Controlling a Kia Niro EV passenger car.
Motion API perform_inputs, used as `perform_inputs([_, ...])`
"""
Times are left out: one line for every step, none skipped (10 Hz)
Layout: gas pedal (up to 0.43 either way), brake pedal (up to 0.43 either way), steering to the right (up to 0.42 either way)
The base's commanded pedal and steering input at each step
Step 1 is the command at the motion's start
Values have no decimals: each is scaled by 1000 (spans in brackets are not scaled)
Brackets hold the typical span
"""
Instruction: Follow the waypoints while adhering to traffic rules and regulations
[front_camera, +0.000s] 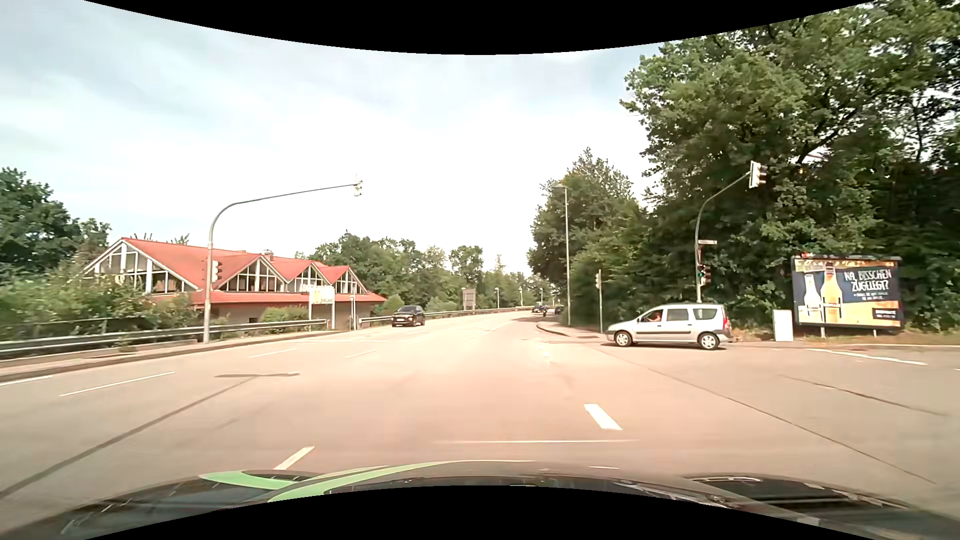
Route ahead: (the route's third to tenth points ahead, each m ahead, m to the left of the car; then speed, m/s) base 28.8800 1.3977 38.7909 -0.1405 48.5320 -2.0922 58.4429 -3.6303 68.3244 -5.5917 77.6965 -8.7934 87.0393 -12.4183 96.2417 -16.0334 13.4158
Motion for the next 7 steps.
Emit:
perform_inputs([79, 0, 19])
perform_inputs([79, 0, 19])
perform_inputs([79, 0, 19])
perform_inputs([79, 0, 18])
perform_inputs([79, 0, 14])
perform_inputs([79, 0, 10])
perform_inputs([79, 0, 9])
